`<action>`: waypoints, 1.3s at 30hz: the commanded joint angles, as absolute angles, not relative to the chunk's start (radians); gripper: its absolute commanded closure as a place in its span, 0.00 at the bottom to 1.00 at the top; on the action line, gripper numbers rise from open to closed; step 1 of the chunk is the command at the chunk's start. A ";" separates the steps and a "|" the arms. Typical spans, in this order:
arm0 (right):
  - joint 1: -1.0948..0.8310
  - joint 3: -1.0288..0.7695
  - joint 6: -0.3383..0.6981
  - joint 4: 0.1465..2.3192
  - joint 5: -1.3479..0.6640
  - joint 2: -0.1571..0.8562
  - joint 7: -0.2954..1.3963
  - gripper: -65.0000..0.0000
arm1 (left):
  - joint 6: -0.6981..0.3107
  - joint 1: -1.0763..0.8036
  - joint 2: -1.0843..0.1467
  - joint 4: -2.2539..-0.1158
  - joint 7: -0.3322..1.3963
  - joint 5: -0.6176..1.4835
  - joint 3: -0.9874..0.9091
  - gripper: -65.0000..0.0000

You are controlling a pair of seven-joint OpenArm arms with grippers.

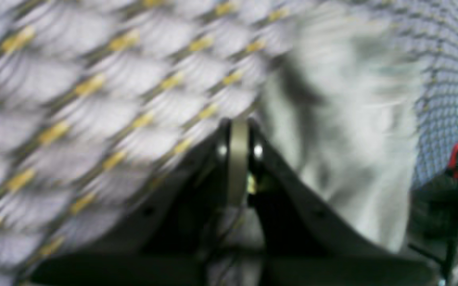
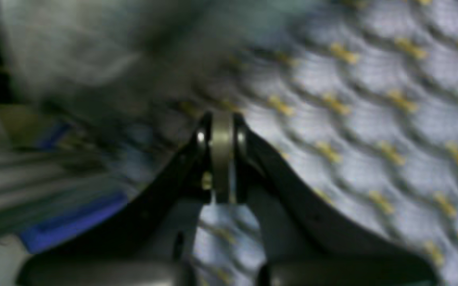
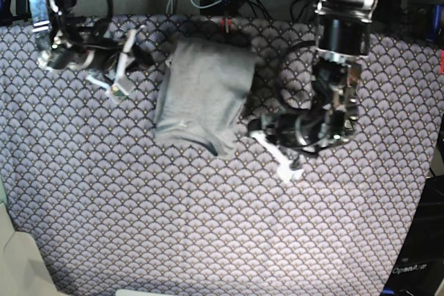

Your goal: Fold the T-shirt properly

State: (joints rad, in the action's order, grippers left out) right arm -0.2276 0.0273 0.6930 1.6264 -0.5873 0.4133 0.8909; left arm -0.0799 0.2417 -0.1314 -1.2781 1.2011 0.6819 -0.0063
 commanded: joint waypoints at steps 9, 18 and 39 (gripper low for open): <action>-0.369 -0.162 0.698 1.650 -0.610 0.446 0.828 1.00 | -0.088 0.099 -0.286 -1.647 1.359 0.799 -0.160 1.00; -0.581 -0.294 0.698 1.750 -0.610 0.446 0.794 1.00 | -0.088 -0.131 -0.295 -1.917 1.396 0.799 -0.300 1.00; -0.765 -0.541 0.698 1.707 0.097 0.120 0.565 1.00 | -0.096 -0.544 -0.326 -1.919 1.265 0.536 -0.185 1.00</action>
